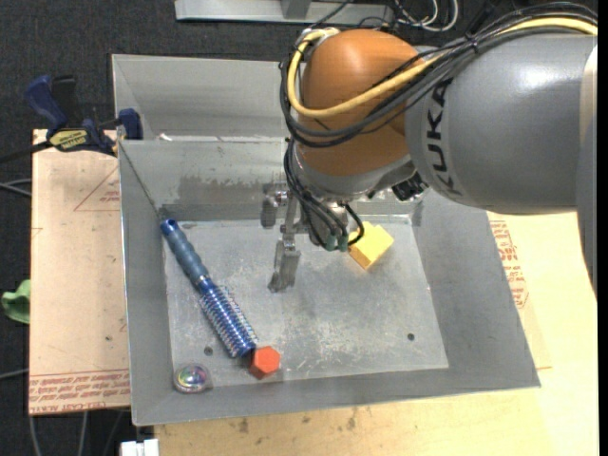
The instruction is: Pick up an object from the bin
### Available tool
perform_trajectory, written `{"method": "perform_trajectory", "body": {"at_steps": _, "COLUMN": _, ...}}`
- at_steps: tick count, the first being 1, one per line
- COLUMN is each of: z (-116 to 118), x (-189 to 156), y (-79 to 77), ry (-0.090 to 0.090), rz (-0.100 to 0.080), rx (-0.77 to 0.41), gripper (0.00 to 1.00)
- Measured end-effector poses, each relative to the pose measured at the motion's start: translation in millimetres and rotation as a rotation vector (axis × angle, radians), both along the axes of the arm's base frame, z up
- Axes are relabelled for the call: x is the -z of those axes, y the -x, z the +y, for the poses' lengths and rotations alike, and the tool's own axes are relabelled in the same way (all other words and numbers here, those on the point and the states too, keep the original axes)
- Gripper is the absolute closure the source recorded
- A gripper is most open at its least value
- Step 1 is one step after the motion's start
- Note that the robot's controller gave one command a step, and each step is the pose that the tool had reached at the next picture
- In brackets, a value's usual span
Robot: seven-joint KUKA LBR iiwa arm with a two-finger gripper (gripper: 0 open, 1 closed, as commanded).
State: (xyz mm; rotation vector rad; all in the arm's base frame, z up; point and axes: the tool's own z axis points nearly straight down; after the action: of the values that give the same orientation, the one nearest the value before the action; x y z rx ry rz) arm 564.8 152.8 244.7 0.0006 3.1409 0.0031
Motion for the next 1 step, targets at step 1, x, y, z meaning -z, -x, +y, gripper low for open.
{"method": "perform_trajectory", "body": {"at_steps": 1, "z": 47.3, "x": 91.4, "y": 28.7, "ry": 0.001, "rz": 0.008, "rx": -0.132, "gripper": 0.00}}
